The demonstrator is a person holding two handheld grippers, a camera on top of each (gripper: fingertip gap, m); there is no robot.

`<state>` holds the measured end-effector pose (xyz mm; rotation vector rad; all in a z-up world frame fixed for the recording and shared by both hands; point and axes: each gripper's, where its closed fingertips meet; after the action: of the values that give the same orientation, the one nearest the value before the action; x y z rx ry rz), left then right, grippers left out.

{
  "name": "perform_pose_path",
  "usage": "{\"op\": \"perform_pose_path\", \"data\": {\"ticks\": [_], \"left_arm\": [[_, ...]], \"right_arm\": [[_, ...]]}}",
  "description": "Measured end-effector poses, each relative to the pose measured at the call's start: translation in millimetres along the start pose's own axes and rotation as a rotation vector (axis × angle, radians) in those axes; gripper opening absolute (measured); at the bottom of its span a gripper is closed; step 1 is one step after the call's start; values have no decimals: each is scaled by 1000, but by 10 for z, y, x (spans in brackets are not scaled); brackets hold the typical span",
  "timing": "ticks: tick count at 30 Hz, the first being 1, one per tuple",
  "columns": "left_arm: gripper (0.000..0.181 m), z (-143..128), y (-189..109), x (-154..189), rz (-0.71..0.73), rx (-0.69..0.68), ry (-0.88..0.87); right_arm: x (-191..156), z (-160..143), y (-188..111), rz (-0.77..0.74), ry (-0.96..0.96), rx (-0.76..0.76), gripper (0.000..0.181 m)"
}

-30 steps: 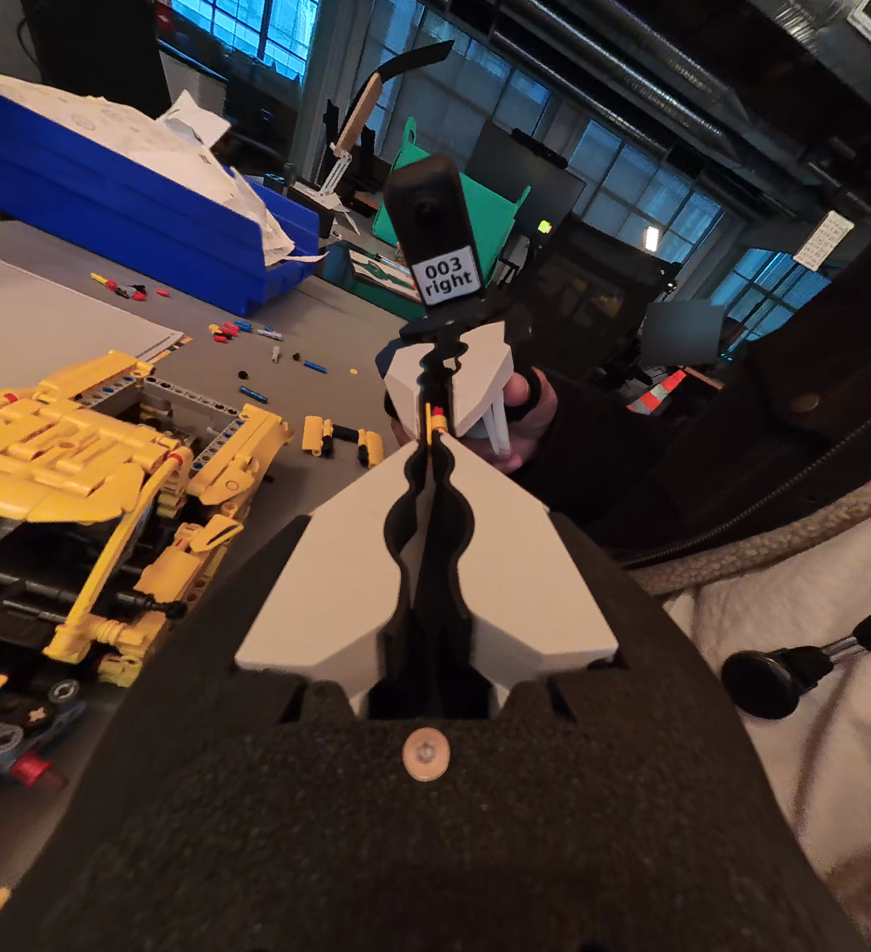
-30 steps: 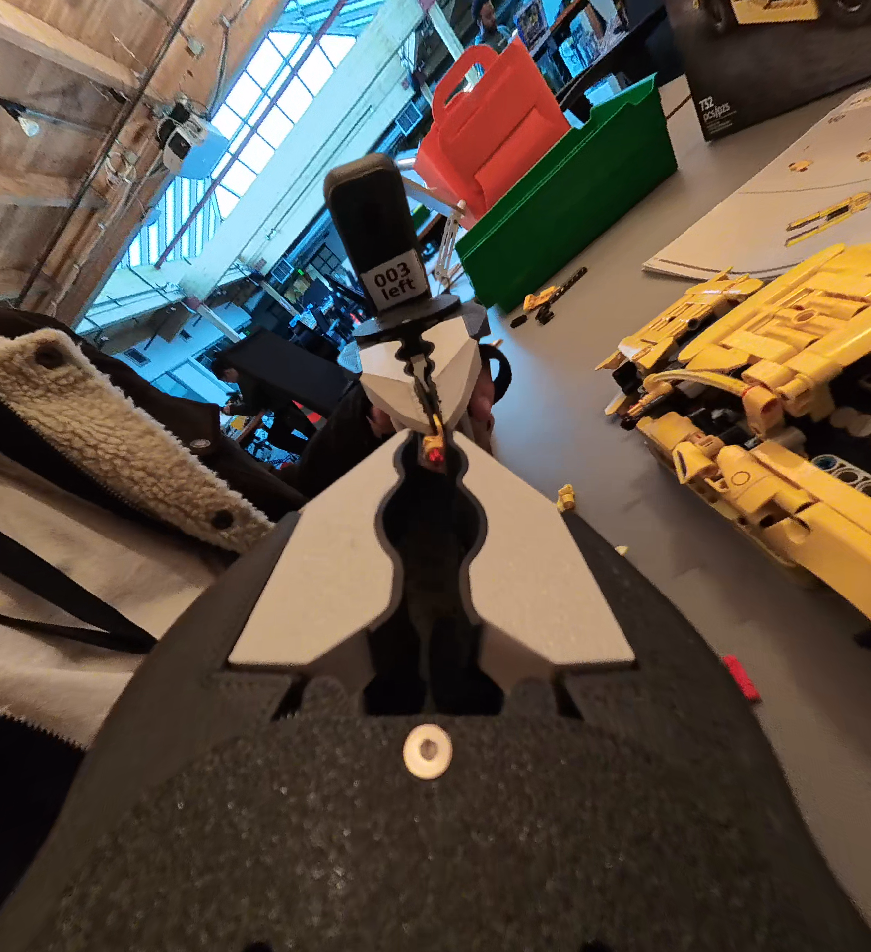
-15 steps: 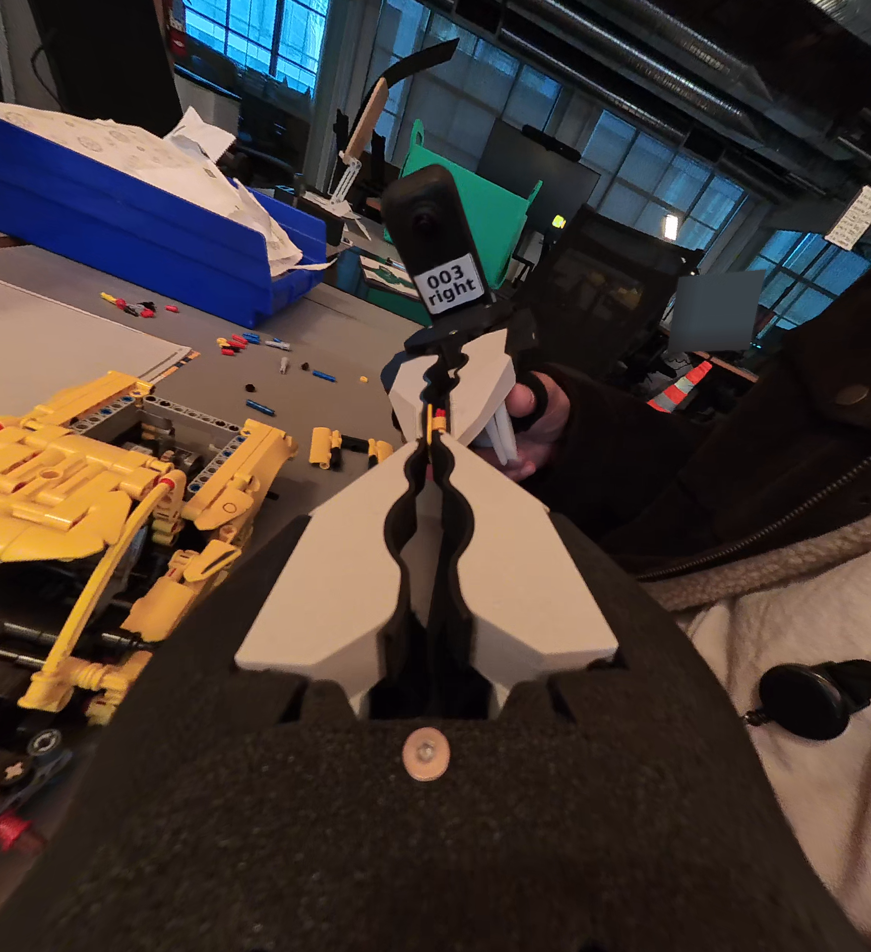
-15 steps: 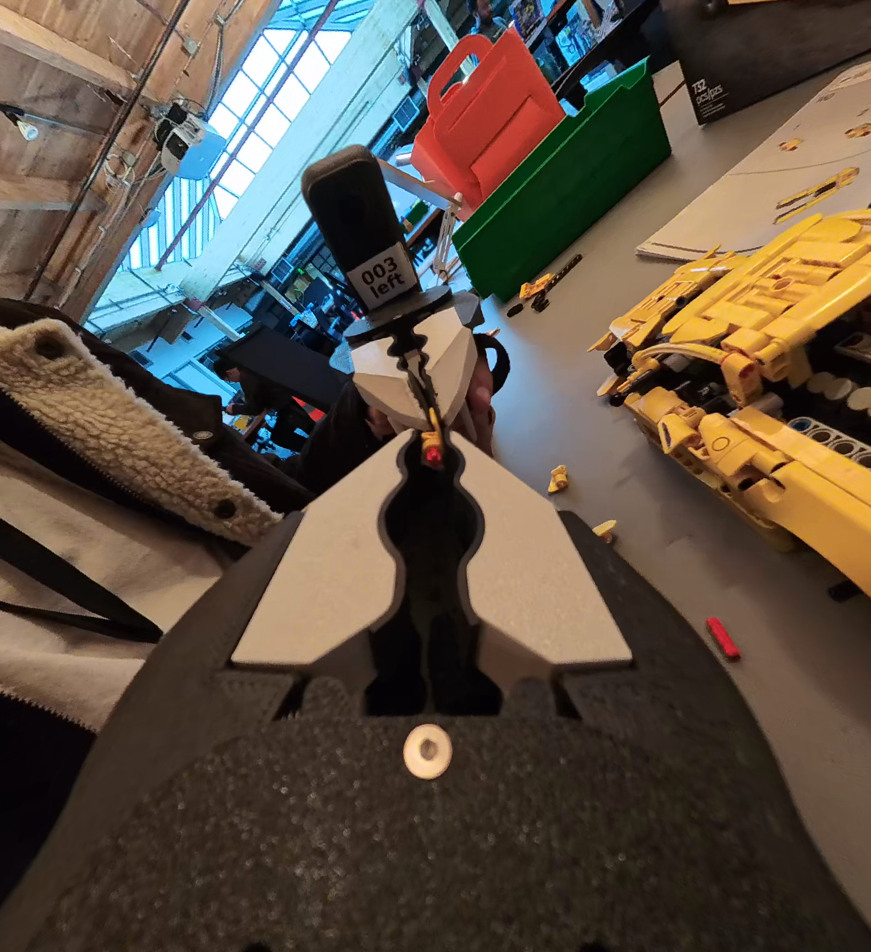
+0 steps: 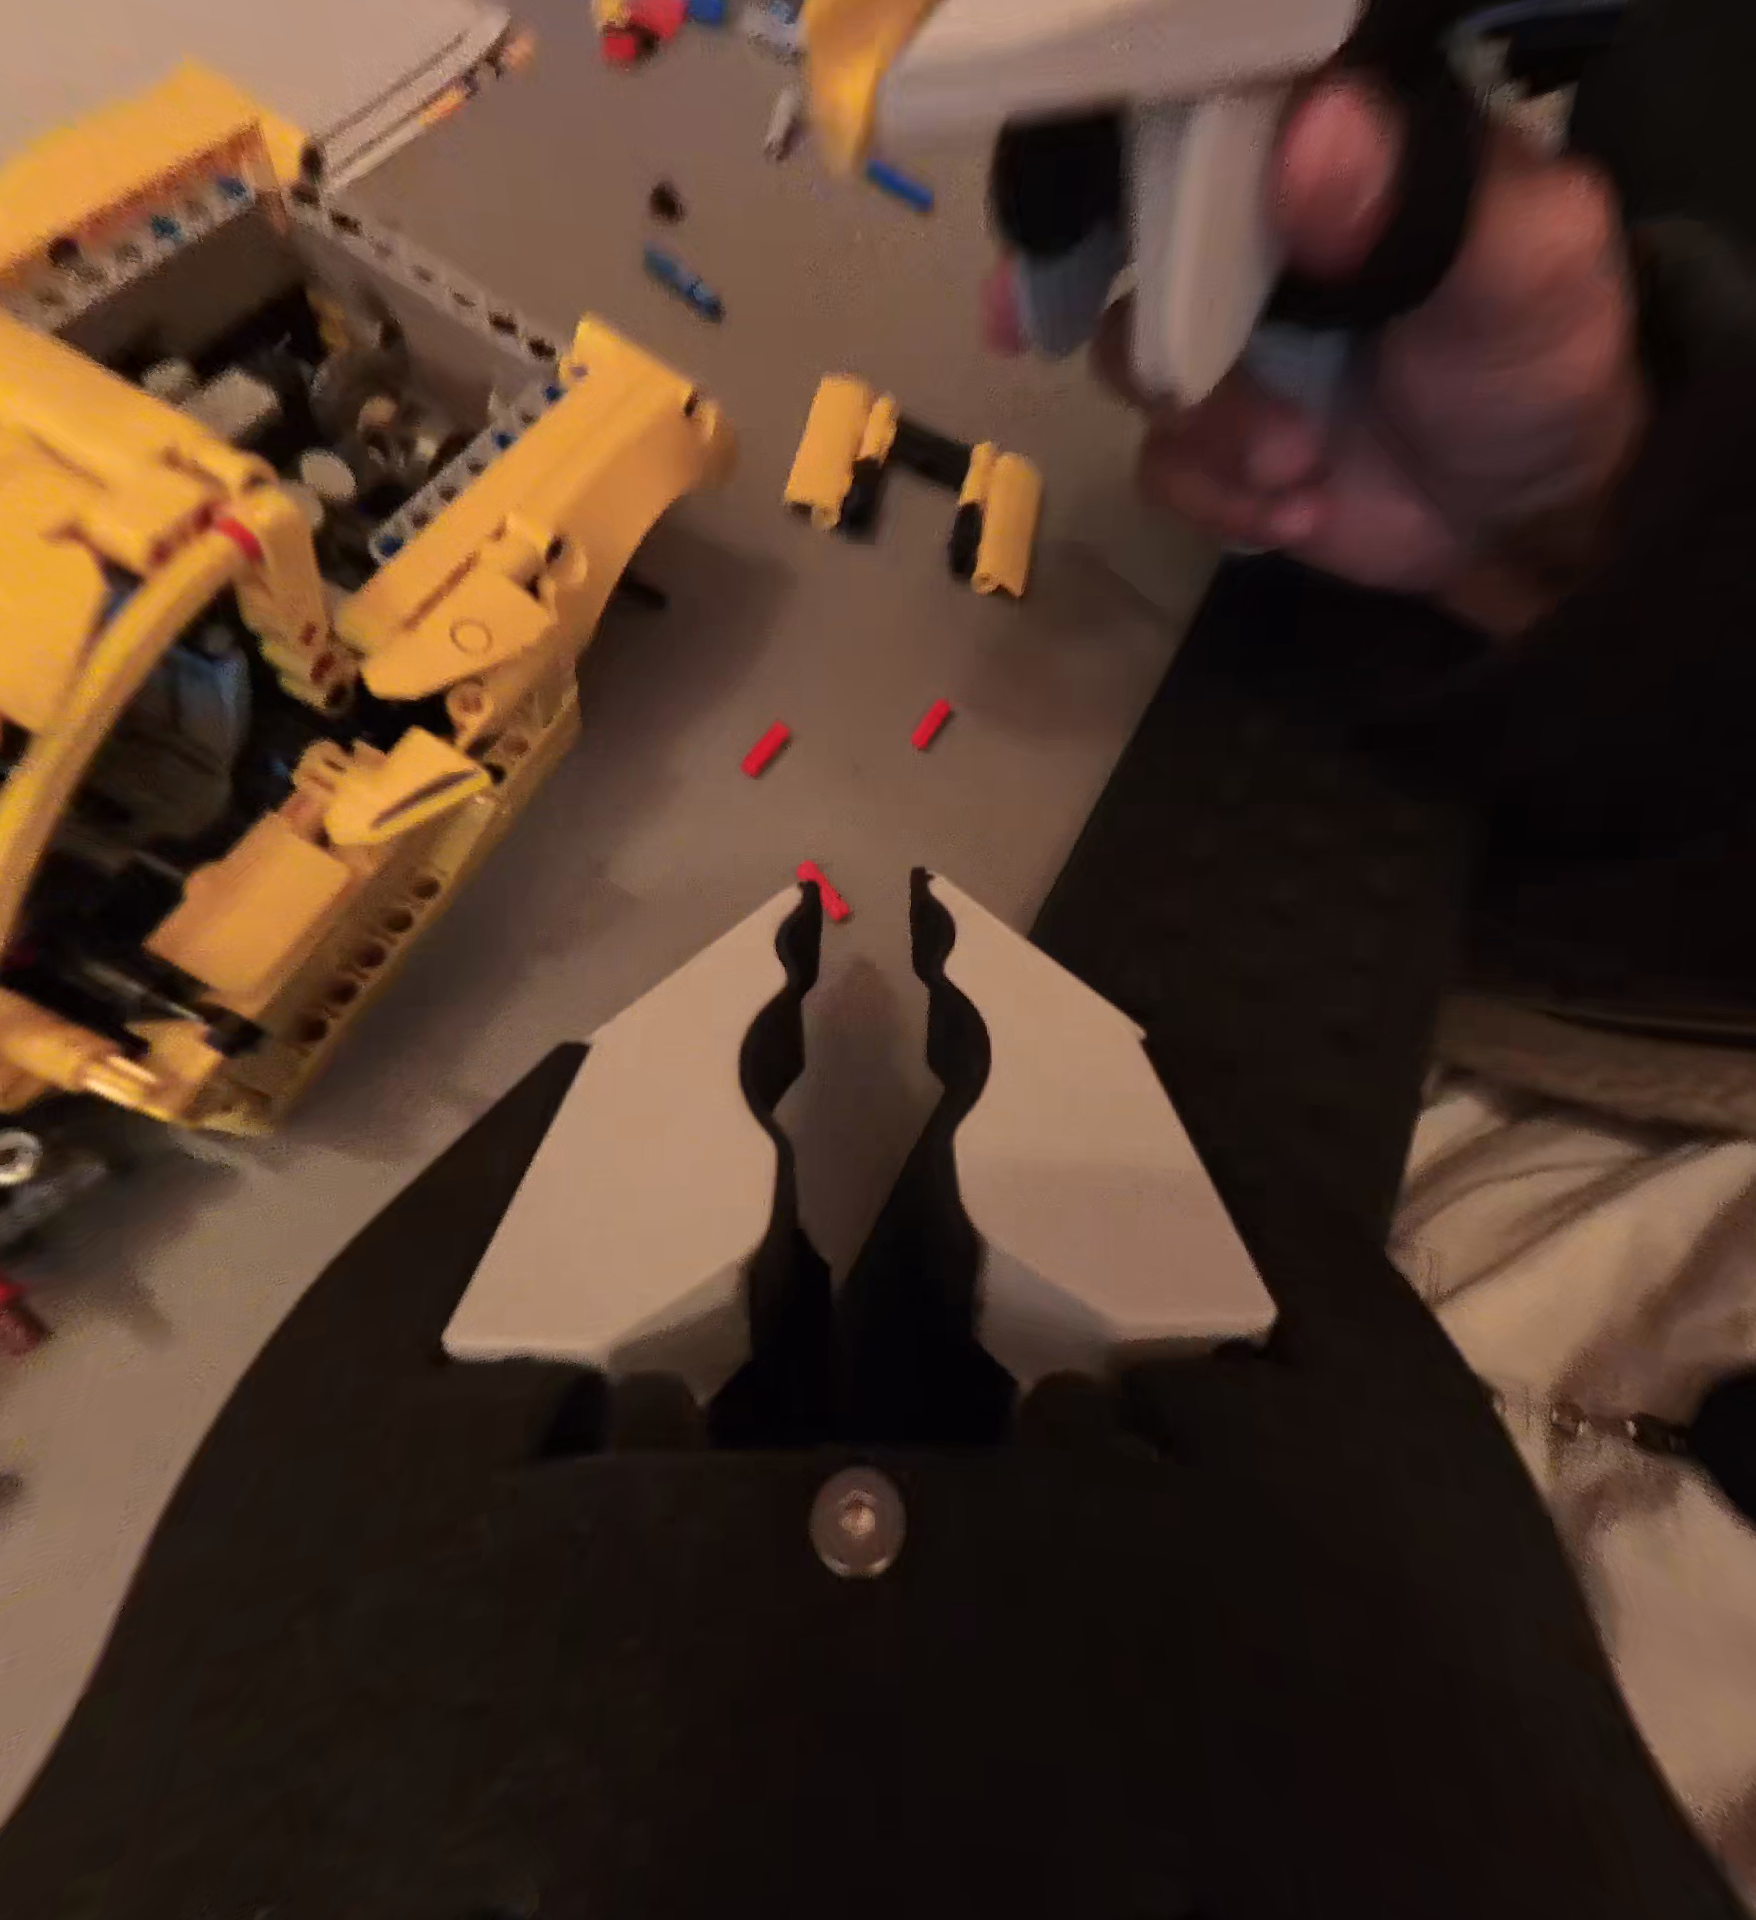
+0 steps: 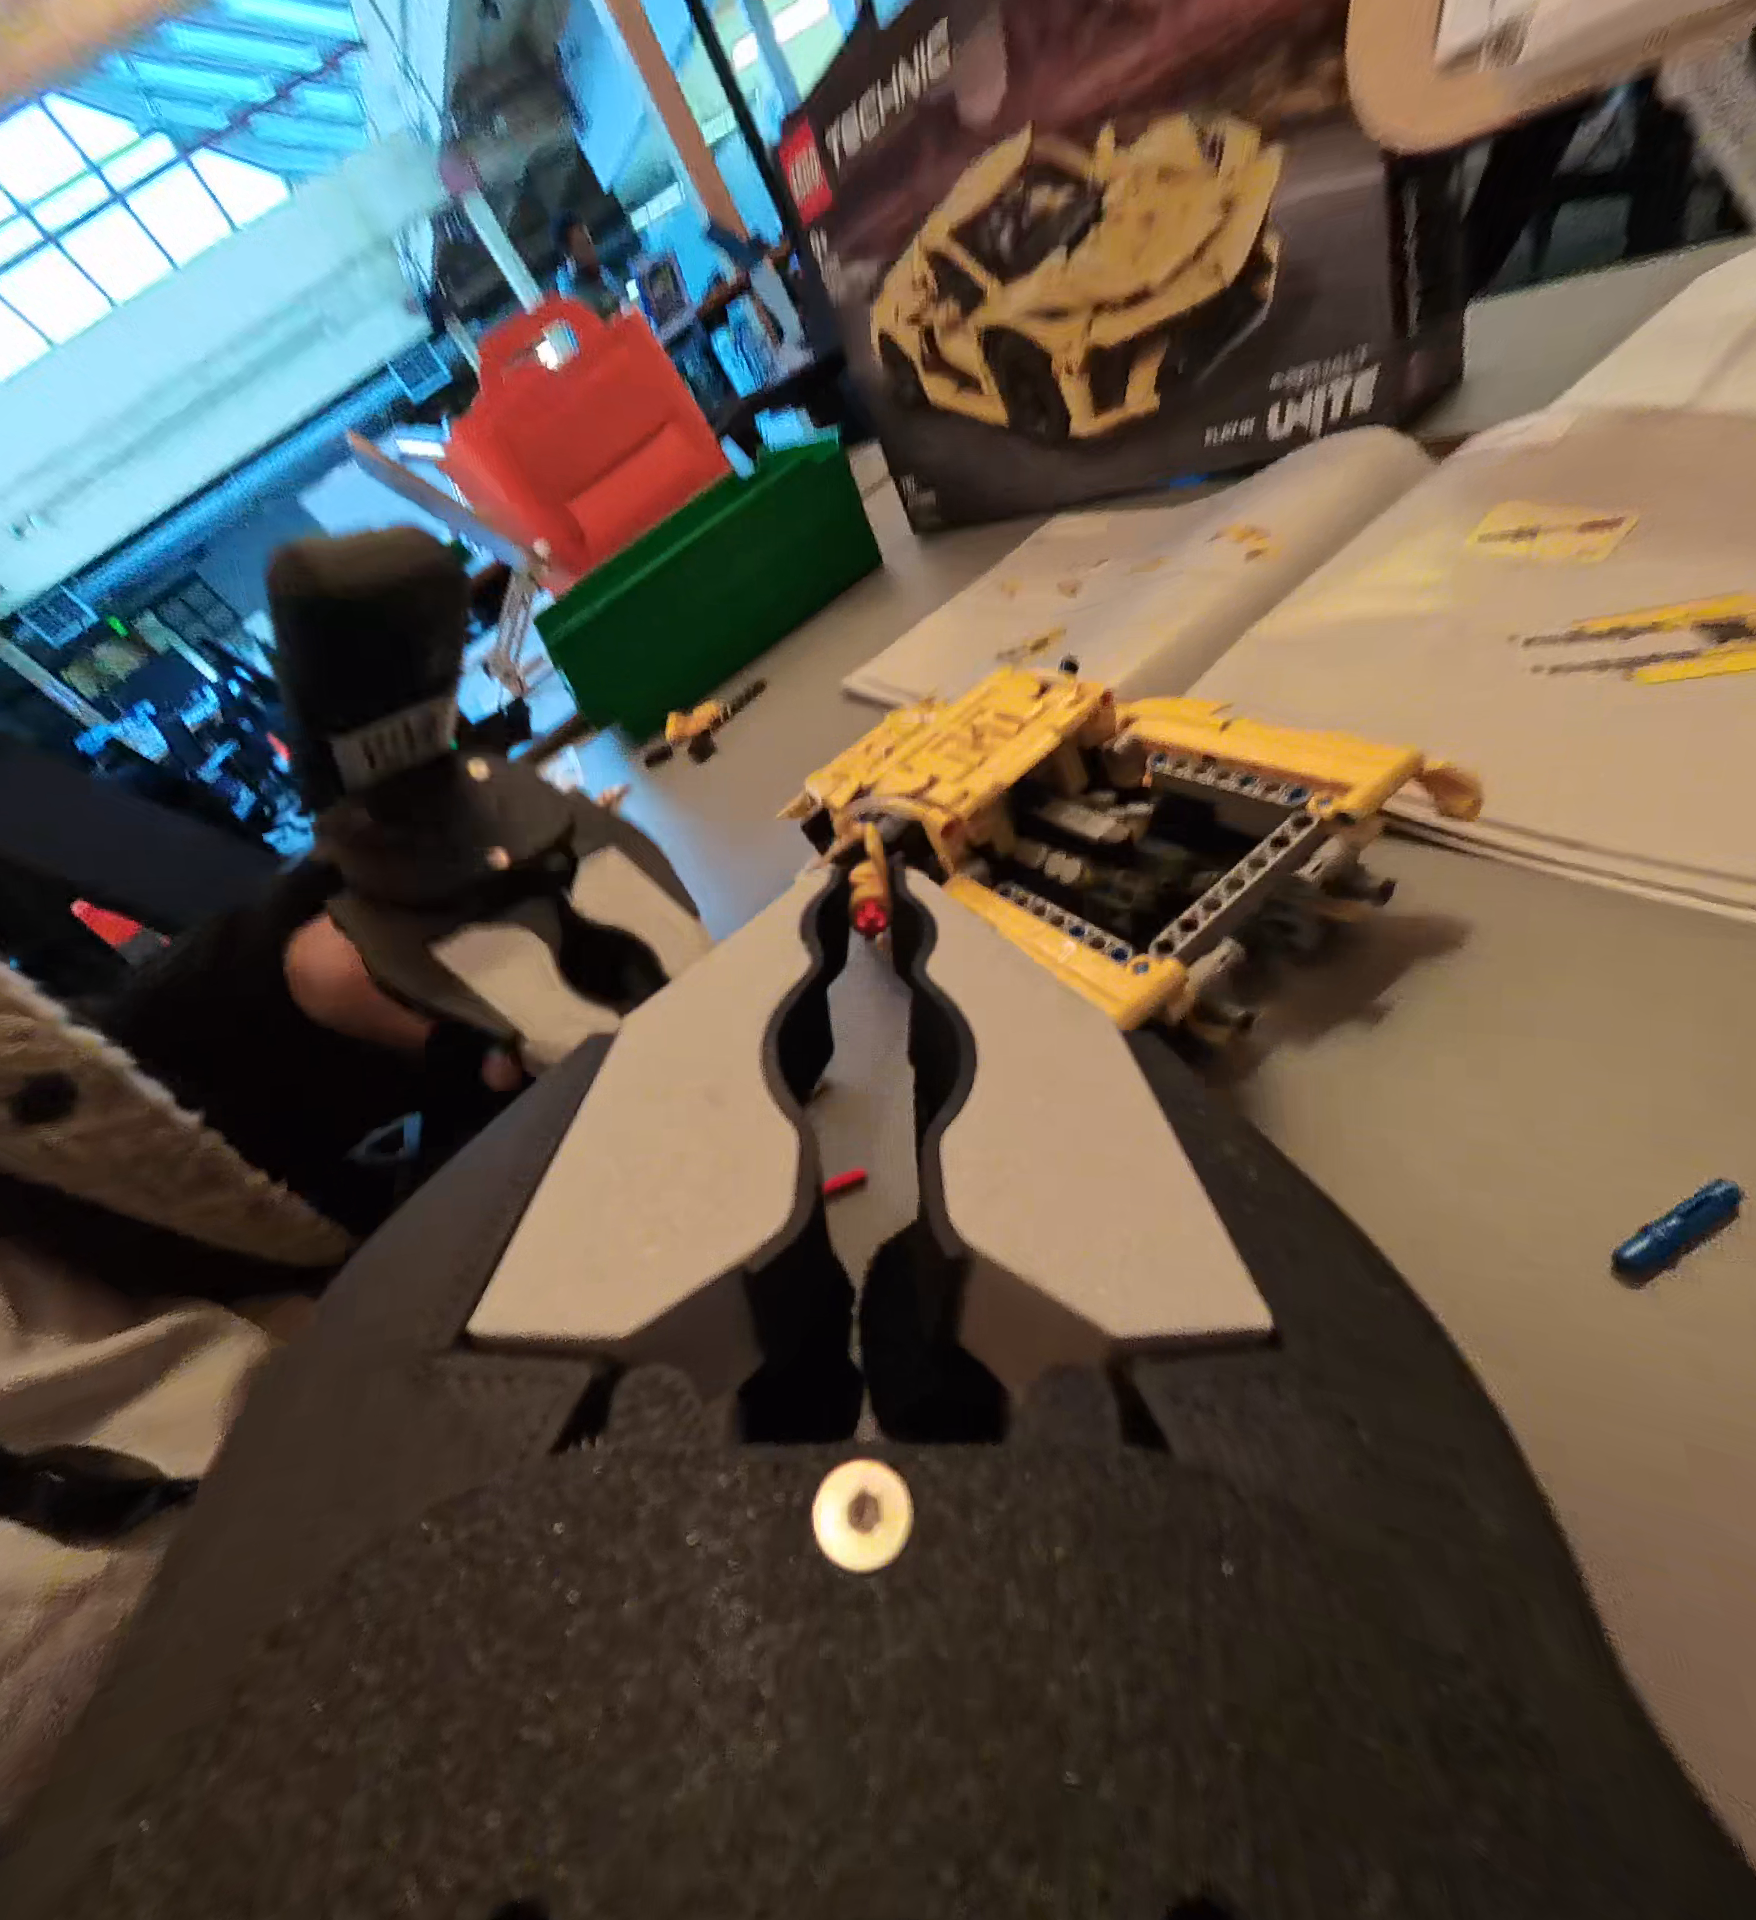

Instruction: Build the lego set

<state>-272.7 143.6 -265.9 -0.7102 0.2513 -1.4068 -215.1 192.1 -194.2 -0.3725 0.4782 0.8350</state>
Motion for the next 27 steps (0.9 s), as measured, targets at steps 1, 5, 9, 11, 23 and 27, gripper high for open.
{"op": "perform_pose_path", "data": {"ticks": [1, 5, 9, 11, 23, 27], "left_arm": [[17, -37, 61, 0, 31, -21, -28], [22, -165, 222, -38, 117, -135, -83], [14, -182, 297, -71, 161, -176, -74], [4, -180, 329, -71, 162, -189, -61], [3, 328, 19, 18, 132, 195, 524], [3, 325, -27, 11, 56, 223, 415]], "right_arm": [[5, 44, -26, -1, -7, 25, 7], [3, 54, -54, 23, 18, 38, 7], [-5, 72, -65, 62, 64, 49, 7], [-5, 99, -83, 72, 79, 65, 7], [-123, -349, 84, 154, 150, -189, 7], [-230, -511, 151, 203, 150, -281, 7]]}}
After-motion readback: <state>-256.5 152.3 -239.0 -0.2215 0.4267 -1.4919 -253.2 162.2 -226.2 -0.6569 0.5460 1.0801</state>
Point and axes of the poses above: each gripper's, where its closed fingertips meet, y out along the fingers, z out of its top, x = y × z across the jaws, and after that the axes turned 5 degrees about y, right-handed
